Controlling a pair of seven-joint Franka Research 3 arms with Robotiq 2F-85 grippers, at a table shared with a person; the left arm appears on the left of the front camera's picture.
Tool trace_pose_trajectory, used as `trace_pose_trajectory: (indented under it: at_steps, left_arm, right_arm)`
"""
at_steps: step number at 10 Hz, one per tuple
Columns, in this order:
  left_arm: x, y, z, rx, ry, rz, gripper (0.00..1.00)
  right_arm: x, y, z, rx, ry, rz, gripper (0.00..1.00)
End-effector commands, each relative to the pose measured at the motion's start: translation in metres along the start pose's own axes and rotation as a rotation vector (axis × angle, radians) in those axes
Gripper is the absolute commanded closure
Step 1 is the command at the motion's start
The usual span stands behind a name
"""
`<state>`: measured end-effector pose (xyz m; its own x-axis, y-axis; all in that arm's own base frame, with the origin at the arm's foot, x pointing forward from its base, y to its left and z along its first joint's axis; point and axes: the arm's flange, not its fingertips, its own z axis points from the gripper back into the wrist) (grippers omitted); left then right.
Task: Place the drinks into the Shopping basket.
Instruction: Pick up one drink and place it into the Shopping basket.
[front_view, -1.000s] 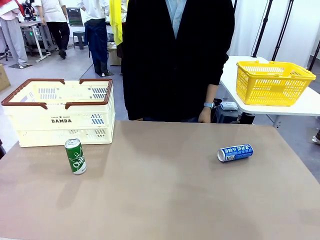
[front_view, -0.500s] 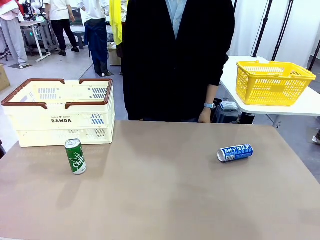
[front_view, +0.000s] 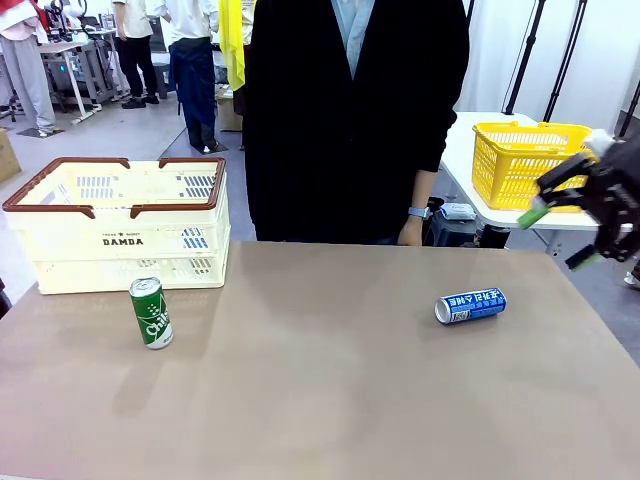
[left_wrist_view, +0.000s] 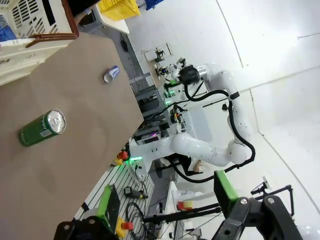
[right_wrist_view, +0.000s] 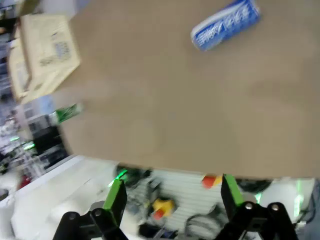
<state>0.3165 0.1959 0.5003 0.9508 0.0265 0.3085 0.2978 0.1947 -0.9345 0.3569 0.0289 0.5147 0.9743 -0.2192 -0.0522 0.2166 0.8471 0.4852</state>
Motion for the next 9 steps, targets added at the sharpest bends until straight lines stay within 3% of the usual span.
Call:
trace_pose_trajectory:
  at_steps: [1,2,3,4,6,7,8,9]
  left_arm:
    - [-0.001,-0.002,0.001,-0.010,0.000,-0.001,0.00]
    - [-0.001,-0.002,0.001,-0.010,0.000,-0.001,0.00]
    - [-0.001,-0.002,0.001,-0.010,0.000,-0.001,0.00]
    - [-0.001,-0.002,0.001,-0.010,0.000,-0.001,0.00]
    - [-0.001,-0.002,0.001,-0.010,0.000,-0.001,0.00]
    - [-0.001,-0.002,0.001,-0.010,0.000,-0.001,0.00]
    - [-0.001,-0.002,0.001,-0.010,0.000,-0.001,0.00]
    - [-0.001,-0.002,0.001,-0.010,0.000,-0.001,0.00]
  right_arm:
    - [0.025,0.000,-0.039,-0.233,-0.252,0.104,0.00]
    - [0.035,0.004,-0.067,-0.157,-0.388,0.227,0.00]
    - [0.041,0.003,-0.093,-0.138,-0.454,0.349,0.00]
    - [0.049,-0.004,-0.121,-0.095,-0.369,0.394,0.00]
    - [0.060,-0.022,-0.154,-0.159,-0.252,0.344,0.00]
    - [0.063,-0.026,-0.158,-0.138,-0.231,0.328,0.00]
    - [0.048,-0.008,-0.143,-0.191,-0.316,0.346,0.00]
    - [0.048,-0.008,-0.143,-0.191,-0.316,0.346,0.00]
